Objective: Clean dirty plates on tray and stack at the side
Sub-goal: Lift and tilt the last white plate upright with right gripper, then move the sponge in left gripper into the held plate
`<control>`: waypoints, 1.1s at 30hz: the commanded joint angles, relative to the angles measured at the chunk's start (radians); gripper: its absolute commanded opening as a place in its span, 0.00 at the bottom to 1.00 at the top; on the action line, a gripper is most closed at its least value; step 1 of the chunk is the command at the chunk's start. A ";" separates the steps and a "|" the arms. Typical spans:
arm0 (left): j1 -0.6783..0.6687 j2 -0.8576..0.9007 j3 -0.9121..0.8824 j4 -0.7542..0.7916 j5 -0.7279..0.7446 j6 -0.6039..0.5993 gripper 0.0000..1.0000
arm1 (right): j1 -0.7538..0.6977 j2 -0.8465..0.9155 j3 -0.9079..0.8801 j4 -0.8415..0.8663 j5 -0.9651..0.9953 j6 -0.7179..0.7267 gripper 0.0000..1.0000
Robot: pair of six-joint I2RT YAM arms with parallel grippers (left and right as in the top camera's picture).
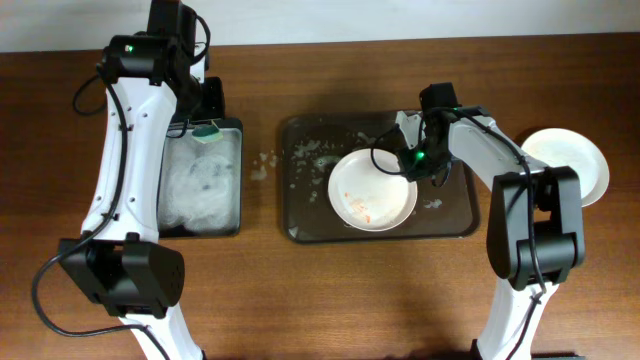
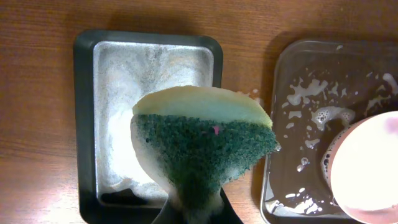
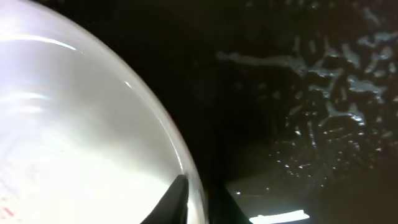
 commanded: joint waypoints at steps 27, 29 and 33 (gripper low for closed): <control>-0.207 0.192 -0.004 0.195 0.354 0.014 0.01 | -0.053 0.026 0.006 -0.056 -0.180 0.529 0.04; -0.227 0.217 -0.004 0.220 0.396 0.028 0.01 | -0.053 0.026 0.006 -0.053 -0.180 0.528 0.04; -0.262 0.270 -0.004 0.263 0.423 0.055 0.01 | -0.053 0.026 0.006 -0.039 -0.180 0.528 0.04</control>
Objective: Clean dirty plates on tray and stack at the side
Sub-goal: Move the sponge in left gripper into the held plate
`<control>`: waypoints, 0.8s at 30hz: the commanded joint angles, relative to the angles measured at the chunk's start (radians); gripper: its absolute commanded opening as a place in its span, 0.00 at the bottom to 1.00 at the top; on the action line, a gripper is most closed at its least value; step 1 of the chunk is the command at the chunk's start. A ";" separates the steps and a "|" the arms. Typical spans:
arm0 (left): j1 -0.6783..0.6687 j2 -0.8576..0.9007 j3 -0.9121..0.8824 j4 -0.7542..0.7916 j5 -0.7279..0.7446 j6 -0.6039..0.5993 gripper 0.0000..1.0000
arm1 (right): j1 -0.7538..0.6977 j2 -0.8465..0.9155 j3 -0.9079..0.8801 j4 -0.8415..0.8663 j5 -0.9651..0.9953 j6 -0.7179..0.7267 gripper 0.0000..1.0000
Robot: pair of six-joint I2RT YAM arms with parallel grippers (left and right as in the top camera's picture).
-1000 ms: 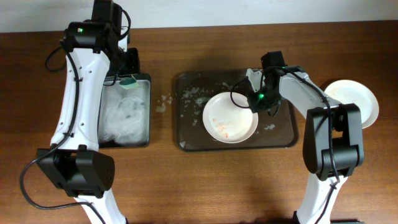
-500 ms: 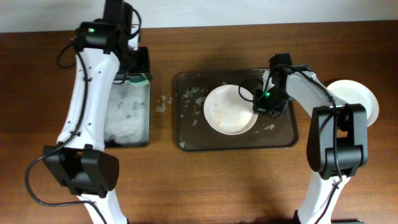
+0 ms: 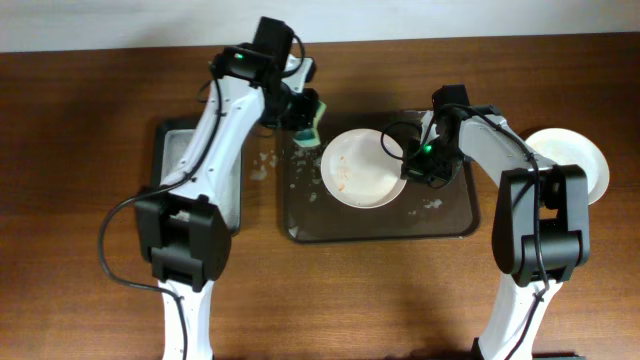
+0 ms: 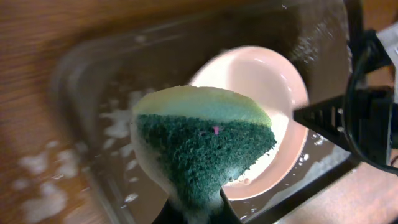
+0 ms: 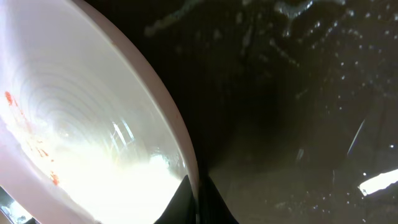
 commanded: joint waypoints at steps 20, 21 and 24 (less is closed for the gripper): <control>-0.163 0.293 -0.004 0.082 0.077 -0.021 0.01 | -0.001 0.013 -0.014 0.123 0.003 0.008 0.04; -0.168 0.293 -0.004 0.080 0.076 -0.030 0.01 | -0.001 0.013 -0.021 0.130 0.003 0.008 0.04; -0.186 0.293 -0.004 0.076 0.055 -0.098 0.01 | -0.001 0.013 -0.039 0.150 0.003 0.008 0.04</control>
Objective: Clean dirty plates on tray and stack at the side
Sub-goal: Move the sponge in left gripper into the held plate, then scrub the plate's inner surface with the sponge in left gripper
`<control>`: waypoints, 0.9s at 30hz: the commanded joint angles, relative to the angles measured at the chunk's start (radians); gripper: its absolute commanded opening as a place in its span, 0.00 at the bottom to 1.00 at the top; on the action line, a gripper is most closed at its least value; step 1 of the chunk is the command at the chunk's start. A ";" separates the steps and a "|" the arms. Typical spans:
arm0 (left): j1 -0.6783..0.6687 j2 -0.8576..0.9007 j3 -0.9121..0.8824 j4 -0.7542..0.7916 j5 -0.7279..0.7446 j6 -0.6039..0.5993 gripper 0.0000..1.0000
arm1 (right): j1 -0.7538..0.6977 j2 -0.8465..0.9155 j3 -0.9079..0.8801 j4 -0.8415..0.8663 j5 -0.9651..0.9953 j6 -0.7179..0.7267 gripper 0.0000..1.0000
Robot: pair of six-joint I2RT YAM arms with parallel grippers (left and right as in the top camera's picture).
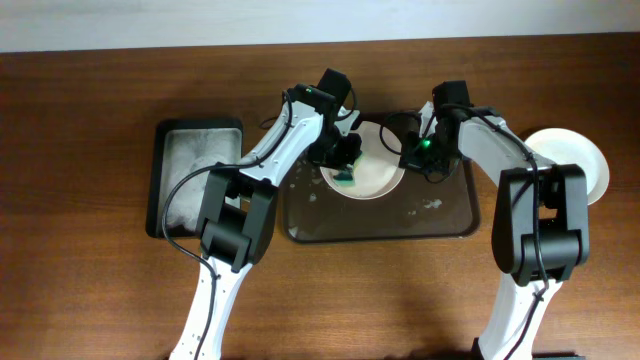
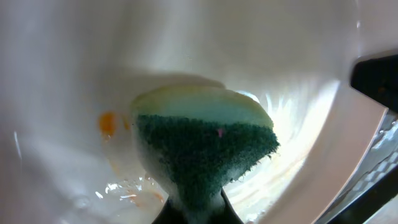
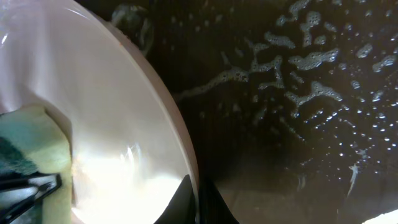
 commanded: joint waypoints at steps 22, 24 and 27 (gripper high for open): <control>-0.027 0.012 -0.002 0.061 -0.271 -0.114 0.01 | -0.001 0.009 -0.025 0.013 0.002 0.009 0.04; -0.026 0.012 0.000 0.046 -0.086 -0.058 0.01 | -0.001 0.009 -0.025 0.015 -0.003 0.009 0.04; -0.026 0.012 0.000 0.048 0.106 -0.003 0.01 | -0.001 0.009 -0.025 0.016 -0.006 0.009 0.04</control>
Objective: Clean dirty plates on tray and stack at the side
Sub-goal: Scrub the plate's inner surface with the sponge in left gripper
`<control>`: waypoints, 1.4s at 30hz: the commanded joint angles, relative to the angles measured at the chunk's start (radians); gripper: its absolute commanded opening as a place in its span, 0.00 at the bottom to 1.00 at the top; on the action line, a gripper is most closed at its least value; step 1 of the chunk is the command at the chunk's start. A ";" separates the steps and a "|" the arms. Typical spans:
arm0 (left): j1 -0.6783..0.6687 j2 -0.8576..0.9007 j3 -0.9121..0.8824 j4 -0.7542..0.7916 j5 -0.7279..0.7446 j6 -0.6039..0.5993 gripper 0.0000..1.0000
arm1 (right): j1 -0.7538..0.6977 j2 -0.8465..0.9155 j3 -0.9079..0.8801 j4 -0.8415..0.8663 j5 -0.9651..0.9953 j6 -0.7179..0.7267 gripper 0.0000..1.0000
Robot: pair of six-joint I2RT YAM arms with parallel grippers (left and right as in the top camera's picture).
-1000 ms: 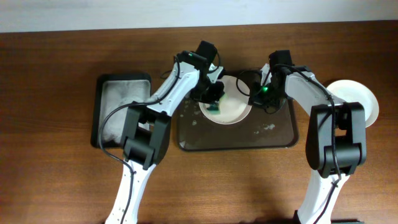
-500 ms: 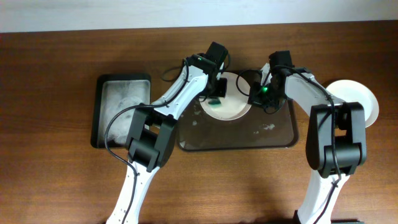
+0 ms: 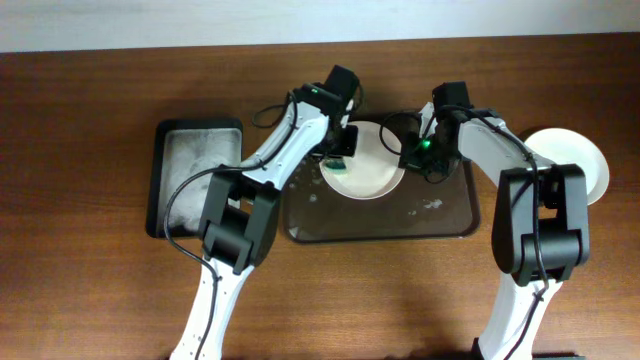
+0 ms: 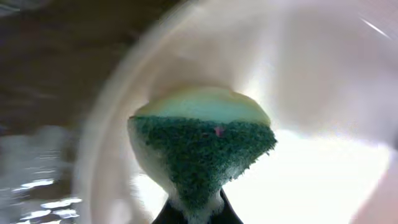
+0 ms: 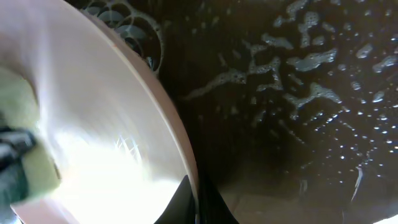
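A white plate [image 3: 372, 170] is held tilted over the dark tray [image 3: 380, 232], its right rim pinched by my right gripper [image 3: 408, 160], which is shut on it. In the right wrist view the plate [image 5: 81, 124] fills the left half, with the gripper [image 5: 194, 205] on its rim. My left gripper [image 3: 340, 152] is shut on a green and yellow sponge [image 3: 339, 161] pressed against the plate's left part. The left wrist view shows the sponge [image 4: 202, 146] close up against the plate [image 4: 311, 112], held by the gripper [image 4: 196, 211]. A second white plate [image 3: 572, 160] lies on the table at the right.
A second dark tray [image 3: 195, 180] with soapy water lies at the left of the table. Foam patches [image 5: 298, 62] cover the bottom of the main tray. Small foam splashes [image 3: 264, 160] lie on the wood between the two trays.
The sponge in my left gripper has shifted from the lower middle of the plate up to its left edge. My right gripper holds the plate's rim as before.
My left gripper held the sponge over the soapy tray while the right held the plate's rim in the main tray. Then the sponge was beside the raised plate, which showed orange stains. Then it pressed on the plate's inside, and now on its left edge.
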 commanded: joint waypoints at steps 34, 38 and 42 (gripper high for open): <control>-0.009 0.017 -0.013 -0.095 0.237 0.288 0.01 | -0.001 0.009 -0.017 -0.001 -0.002 -0.006 0.04; -0.009 0.017 -0.013 -0.008 0.248 0.293 0.01 | -0.001 0.009 -0.017 -0.001 -0.002 -0.006 0.04; -0.009 0.017 -0.013 0.108 0.106 0.282 0.01 | -0.001 0.009 -0.017 -0.001 -0.002 -0.006 0.04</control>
